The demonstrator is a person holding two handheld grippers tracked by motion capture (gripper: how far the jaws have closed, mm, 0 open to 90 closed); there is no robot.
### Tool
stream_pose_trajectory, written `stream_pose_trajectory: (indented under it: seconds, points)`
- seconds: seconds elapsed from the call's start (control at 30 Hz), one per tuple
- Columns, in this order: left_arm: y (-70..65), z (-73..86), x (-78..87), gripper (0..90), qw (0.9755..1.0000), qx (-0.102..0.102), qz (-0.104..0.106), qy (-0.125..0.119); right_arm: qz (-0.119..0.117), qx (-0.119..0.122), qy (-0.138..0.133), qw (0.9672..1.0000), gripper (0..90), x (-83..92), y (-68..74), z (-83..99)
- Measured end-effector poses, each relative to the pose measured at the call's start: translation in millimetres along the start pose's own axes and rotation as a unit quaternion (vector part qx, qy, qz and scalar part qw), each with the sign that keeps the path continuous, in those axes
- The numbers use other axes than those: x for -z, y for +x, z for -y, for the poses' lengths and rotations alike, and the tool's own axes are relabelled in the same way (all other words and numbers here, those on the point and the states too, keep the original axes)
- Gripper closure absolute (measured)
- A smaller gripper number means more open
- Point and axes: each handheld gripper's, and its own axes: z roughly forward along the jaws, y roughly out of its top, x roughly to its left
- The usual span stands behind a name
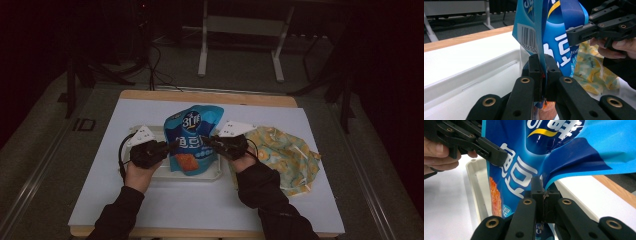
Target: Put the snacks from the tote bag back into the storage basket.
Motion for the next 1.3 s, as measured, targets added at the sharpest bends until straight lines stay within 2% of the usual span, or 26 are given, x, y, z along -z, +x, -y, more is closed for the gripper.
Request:
stream_pose_trajectory:
  seconds: [0.3,0.47,0.57,0.67,0.8,0.97,1.03,1.07,1.1,1.13,1.23,1.27,1.3]
  points:
    - [-3.0,3.2,-1.4,87.5,0.9999,-0.014,0.009,0.003,-0.006,-0.010,-0.009,0.9999,89.2,3.1,0.3,11.6]
    - [-4.8,8.0,1.8,85.8,0.9999,-0.005,0.014,-0.003,-0.010,-0.015,-0.015,0.9997,89.0,5.4,1.4,15.0]
    - [-5.4,8.4,3.3,83.2,0.9999,-0.006,0.015,-0.001,-0.015,-0.017,-0.011,0.9997,86.9,7.0,0.9,14.8]
    - [-3.9,9.4,3.8,80.6,0.9998,0.005,0.019,-0.001,-0.016,-0.024,-0.011,0.9995,82.6,8.0,-0.7,13.7]
    - [-4.3,10.8,5.2,76.5,0.9998,0.005,0.017,-0.001,-0.016,-0.028,-0.005,0.9995,76.9,7.5,-1.5,13.8]
    - [-2.9,10.7,7.6,60.3,0.9997,0.017,0.016,-0.005,-0.021,-0.037,-0.012,0.9990,63.6,10.5,-3.7,12.4]
    - [-2.7,10.6,8.0,56.7,0.9996,0.020,0.020,-0.003,-0.017,-0.042,-0.009,0.9989,53.8,12.3,-4.6,11.0]
    - [-3.2,10.3,7.9,51.0,0.9997,0.019,0.018,0.000,-0.017,-0.041,-0.008,0.9990,48.9,13.1,-5.3,10.6]
    - [-3.4,10.2,7.7,49.3,0.9995,0.021,0.023,0.002,-0.014,-0.038,-0.007,0.9991,46.6,14.2,-5.8,10.5]
    - [-4.0,9.9,7.5,46.4,0.9996,0.018,0.020,0.005,-0.011,-0.040,-0.006,0.9991,43.6,15.3,-6.1,10.4]
    - [-5.3,9.6,7.1,32.9,0.9997,0.014,0.019,0.009,-0.021,-0.046,-0.002,0.9987,38.6,16.5,-8.3,10.3]
    - [-6.0,10.0,7.5,32.9,0.9997,0.015,0.017,0.006,-0.018,-0.045,0.000,0.9988,37.0,16.9,-8.6,10.3]
    - [-5.9,10.3,7.7,26.5,0.9997,0.018,0.015,0.004,-0.014,-0.045,0.000,0.9989,35.1,18.3,-8.8,11.3]
